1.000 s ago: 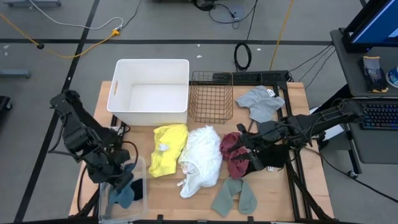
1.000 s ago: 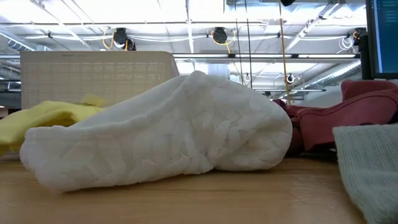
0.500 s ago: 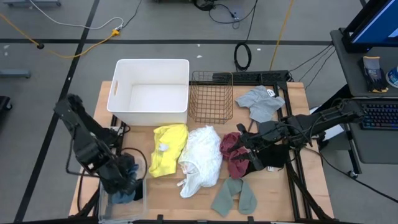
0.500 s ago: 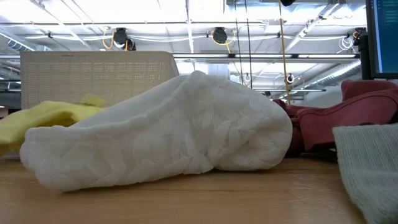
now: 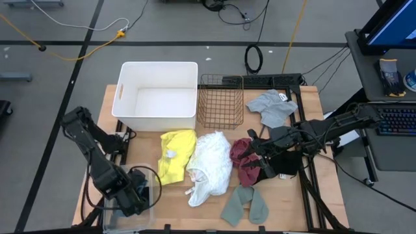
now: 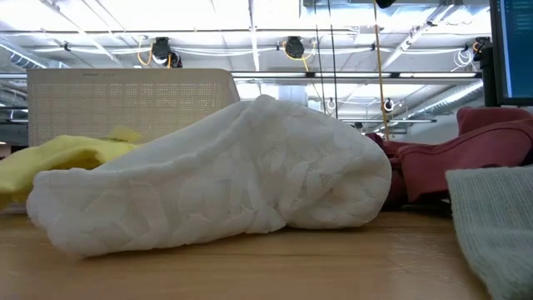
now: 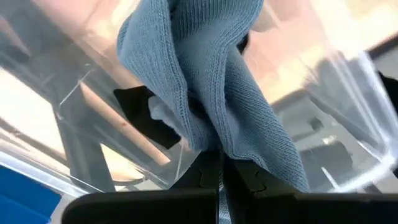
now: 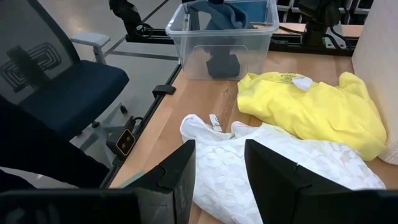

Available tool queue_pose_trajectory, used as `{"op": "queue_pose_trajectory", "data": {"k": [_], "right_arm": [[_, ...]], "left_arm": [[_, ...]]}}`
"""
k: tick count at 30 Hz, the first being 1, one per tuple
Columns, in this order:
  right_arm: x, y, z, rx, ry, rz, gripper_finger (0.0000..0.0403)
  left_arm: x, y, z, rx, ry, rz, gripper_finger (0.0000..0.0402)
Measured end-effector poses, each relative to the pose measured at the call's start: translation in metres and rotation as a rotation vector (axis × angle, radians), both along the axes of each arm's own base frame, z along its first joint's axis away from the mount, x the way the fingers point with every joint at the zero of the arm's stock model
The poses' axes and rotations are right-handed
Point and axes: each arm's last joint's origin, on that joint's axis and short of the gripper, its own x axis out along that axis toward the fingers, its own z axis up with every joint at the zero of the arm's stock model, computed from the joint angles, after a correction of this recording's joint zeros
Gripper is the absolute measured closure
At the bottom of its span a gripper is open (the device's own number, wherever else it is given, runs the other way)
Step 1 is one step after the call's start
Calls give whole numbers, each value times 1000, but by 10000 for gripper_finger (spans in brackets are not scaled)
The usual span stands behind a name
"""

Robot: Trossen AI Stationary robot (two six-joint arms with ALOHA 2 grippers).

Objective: Pick & Place Cloths
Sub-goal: Put the teal sock into the transparent bin

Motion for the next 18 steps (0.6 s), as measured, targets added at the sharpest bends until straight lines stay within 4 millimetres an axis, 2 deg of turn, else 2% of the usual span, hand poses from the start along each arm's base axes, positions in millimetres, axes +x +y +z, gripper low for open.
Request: {"op": "queue_pose_trajectory", "data": {"k": [18], "right_arm": [[-1, 0, -1, -4, 14, 1, 273]], "left_arm": [[7, -9, -25, 123, 126, 14, 401]]}}
